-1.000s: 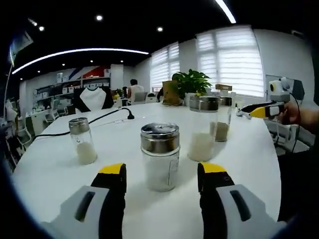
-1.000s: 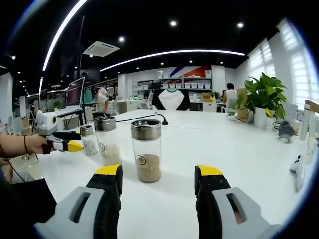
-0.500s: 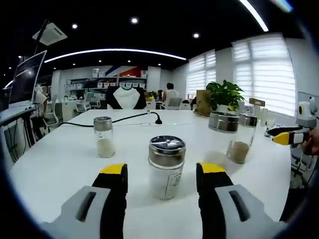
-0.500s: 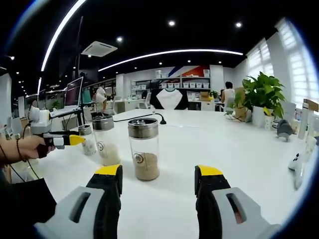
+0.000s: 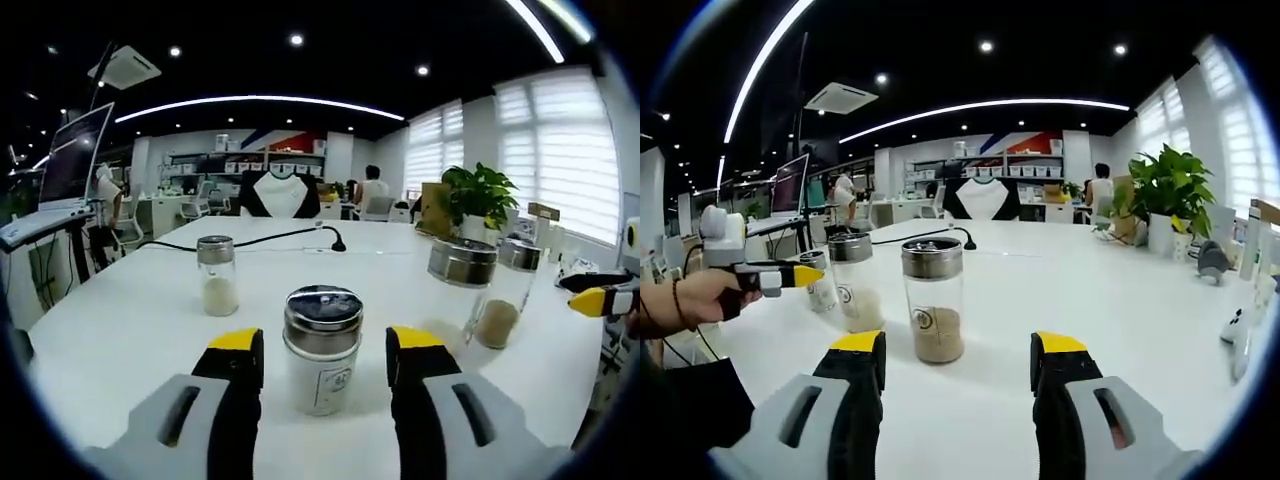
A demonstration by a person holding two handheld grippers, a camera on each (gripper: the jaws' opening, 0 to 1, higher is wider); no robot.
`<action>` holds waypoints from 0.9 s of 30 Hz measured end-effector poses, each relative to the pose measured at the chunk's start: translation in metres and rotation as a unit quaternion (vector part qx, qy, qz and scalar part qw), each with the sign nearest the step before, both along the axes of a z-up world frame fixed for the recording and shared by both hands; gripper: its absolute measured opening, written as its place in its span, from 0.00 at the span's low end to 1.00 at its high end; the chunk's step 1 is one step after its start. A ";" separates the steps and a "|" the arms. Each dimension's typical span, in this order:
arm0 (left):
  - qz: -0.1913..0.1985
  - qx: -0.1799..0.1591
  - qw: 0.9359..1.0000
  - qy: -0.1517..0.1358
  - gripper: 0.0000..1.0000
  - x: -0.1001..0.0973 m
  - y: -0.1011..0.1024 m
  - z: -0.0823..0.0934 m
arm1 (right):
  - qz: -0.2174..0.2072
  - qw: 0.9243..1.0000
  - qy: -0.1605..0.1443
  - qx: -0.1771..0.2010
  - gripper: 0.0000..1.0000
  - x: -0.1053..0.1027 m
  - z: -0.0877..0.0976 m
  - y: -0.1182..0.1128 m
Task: Rotate the seasoning bottle until the label or dispensing opening points toward the visible target arrow and the bottle remains upright within the marked orientation range
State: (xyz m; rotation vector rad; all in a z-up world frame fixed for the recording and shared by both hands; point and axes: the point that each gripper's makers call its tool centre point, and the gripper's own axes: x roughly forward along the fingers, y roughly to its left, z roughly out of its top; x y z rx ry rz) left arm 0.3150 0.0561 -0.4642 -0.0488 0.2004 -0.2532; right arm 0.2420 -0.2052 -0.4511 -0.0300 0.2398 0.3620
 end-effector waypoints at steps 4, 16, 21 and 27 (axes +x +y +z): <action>0.008 -0.004 1.000 0.016 0.51 0.003 0.001 -0.006 | 0.001 1.000 -0.002 -0.001 0.58 0.000 0.001 0.001; -0.001 0.000 1.000 0.014 0.35 0.004 0.003 -0.011 | 0.000 1.000 -0.003 -0.002 0.58 -0.002 0.002 0.002; -0.011 0.004 1.000 0.010 0.34 0.004 0.002 -0.011 | 0.002 1.000 -0.002 -0.002 0.58 -0.002 0.002 0.005; -0.027 0.006 1.000 0.004 0.34 0.005 0.002 -0.011 | 0.002 1.000 -0.001 -0.001 0.58 -0.002 0.002 0.006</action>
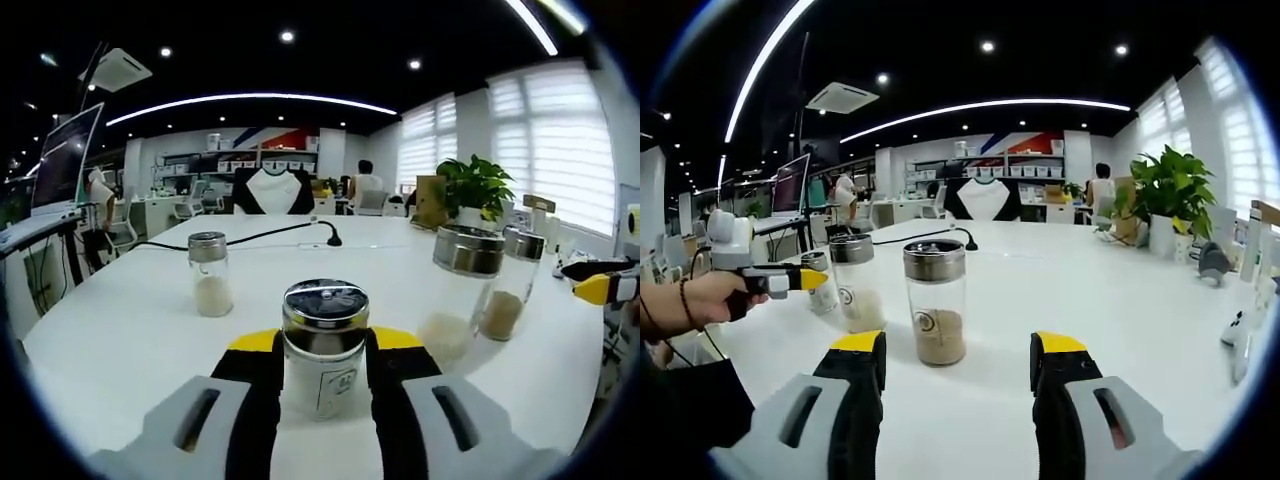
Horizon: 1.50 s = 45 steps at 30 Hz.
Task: Rotate the seasoning bottle until the label or dispensing opening points toward the visible target arrow and the bottle remains upright within the marked orientation range
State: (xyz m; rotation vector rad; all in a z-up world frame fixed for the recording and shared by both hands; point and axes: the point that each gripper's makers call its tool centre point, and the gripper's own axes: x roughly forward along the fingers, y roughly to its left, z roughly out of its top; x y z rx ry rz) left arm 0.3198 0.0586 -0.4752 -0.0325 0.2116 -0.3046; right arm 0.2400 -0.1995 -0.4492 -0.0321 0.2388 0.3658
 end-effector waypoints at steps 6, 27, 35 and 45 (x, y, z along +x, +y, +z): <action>-0.030 0.001 1.000 -0.007 0.34 0.001 -0.001 0.000 | 0.001 1.000 0.000 -0.002 0.58 0.000 0.000 0.000; -0.109 -0.007 0.994 -0.018 0.34 0.000 -0.009 0.002 | 0.003 1.000 -0.001 -0.003 0.58 0.004 0.003 0.002; -0.103 -0.001 0.994 -0.040 0.47 -0.005 -0.003 0.016 | 0.008 1.000 0.003 -0.005 0.58 0.005 0.002 0.003; -0.119 0.039 0.991 -0.046 0.46 -0.040 0.008 0.034 | 0.012 1.000 -0.002 -0.001 0.58 0.007 0.004 0.005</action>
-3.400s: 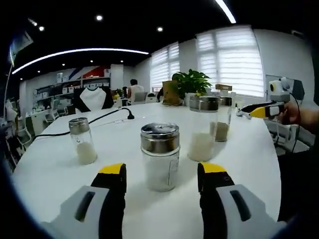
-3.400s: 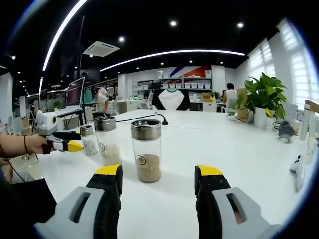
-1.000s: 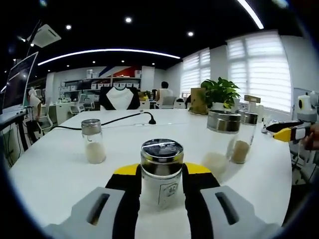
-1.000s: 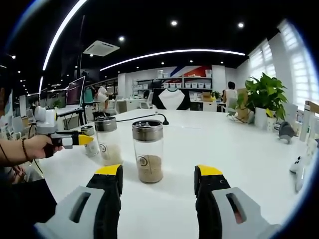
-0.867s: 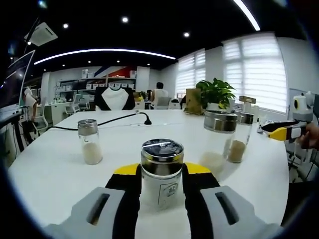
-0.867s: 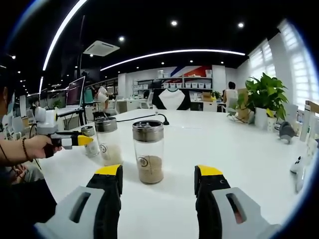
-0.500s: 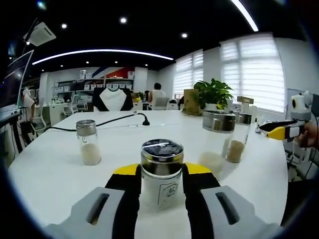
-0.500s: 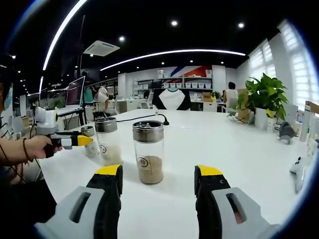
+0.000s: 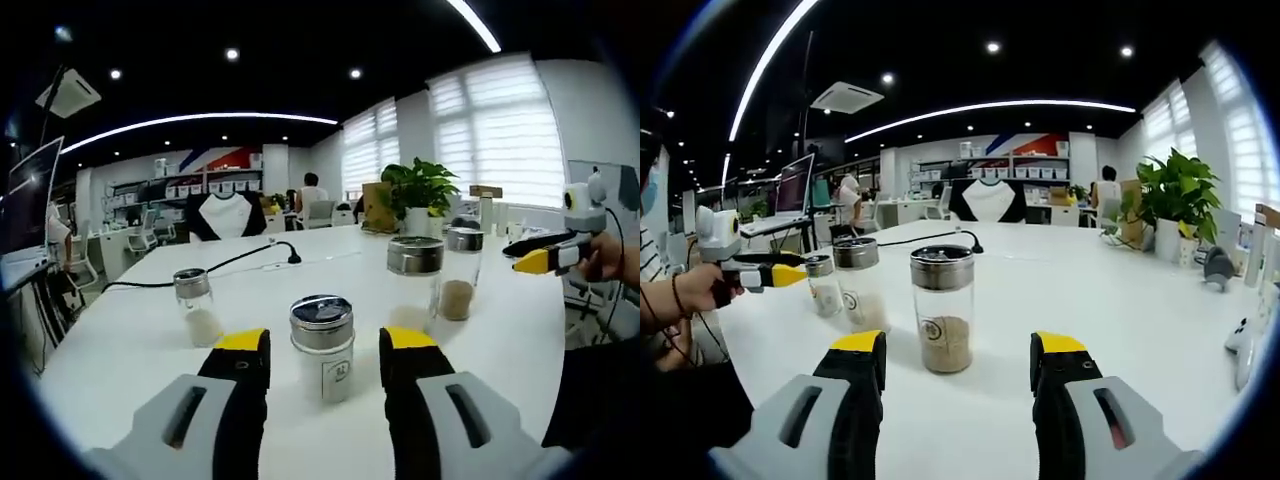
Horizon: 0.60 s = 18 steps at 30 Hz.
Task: Rotate the seasoning bottle until the label or dispensing opening points toward the visible target arrow and the bottle remains upright within the marked orientation range
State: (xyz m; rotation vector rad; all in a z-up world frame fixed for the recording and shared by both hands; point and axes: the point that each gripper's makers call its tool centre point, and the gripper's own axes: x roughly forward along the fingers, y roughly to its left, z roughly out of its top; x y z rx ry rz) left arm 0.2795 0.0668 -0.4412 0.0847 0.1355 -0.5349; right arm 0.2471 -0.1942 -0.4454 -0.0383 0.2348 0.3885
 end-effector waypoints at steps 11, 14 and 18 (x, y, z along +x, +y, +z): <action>0.029 0.011 0.999 -0.019 0.45 -0.029 0.025 0.020 | 0.001 1.000 0.000 0.000 0.58 0.003 -0.002 0.002; 0.034 0.009 0.999 -0.016 0.45 -0.031 0.029 0.019 | 0.001 1.000 -0.002 0.000 0.58 0.002 -0.001 0.003; 0.039 0.001 0.999 -0.015 0.45 -0.030 0.031 0.020 | 0.002 1.000 0.000 0.001 0.58 0.000 -0.002 0.004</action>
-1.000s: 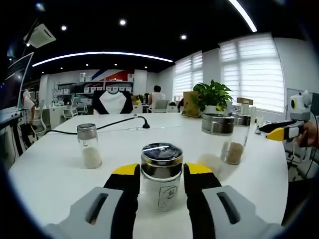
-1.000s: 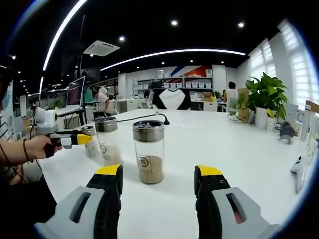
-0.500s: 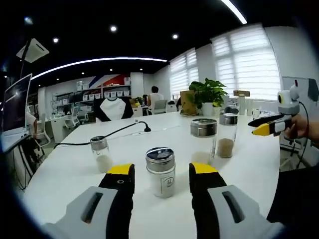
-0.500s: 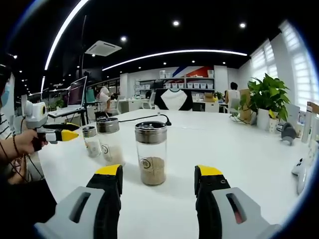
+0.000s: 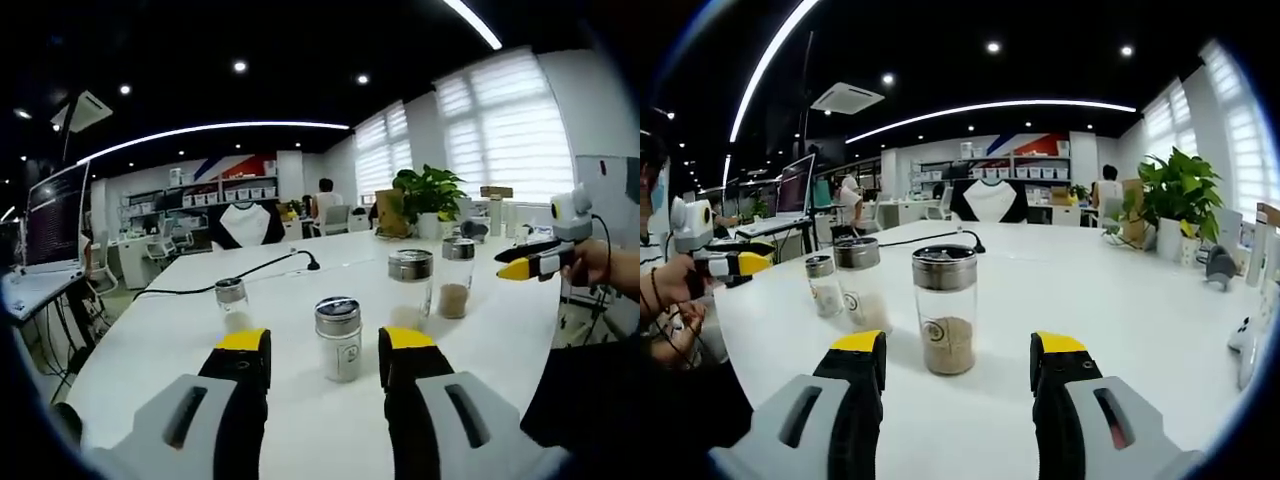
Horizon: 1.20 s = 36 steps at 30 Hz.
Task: Rotate the seasoning bottle until the label or dispensing opening points toward the visible target arrow and the bottle remains upright within the marked orientation range
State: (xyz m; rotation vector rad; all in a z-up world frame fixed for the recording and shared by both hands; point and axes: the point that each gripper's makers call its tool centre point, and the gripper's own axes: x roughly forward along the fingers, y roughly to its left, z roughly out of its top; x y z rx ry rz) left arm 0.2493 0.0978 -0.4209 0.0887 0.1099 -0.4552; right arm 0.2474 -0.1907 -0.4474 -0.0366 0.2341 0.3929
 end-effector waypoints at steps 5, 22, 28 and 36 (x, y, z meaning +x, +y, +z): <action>0.010 -0.026 1.000 -0.002 0.45 0.014 0.008 0.009 | -0.001 1.000 0.001 0.000 0.58 -0.002 -0.001 -0.001; 0.022 0.025 0.999 -0.017 0.45 0.085 0.041 0.015 | -0.007 1.000 0.003 -0.004 0.58 -0.004 -0.002 -0.007; 0.047 0.014 0.999 -0.006 0.44 0.113 0.055 0.003 | -0.005 1.000 0.002 -0.011 0.58 -0.005 0.002 -0.007; 0.056 0.008 0.998 0.014 0.45 0.152 0.061 -0.015 | -0.010 1.000 -0.005 -0.016 0.58 -0.005 0.010 -0.010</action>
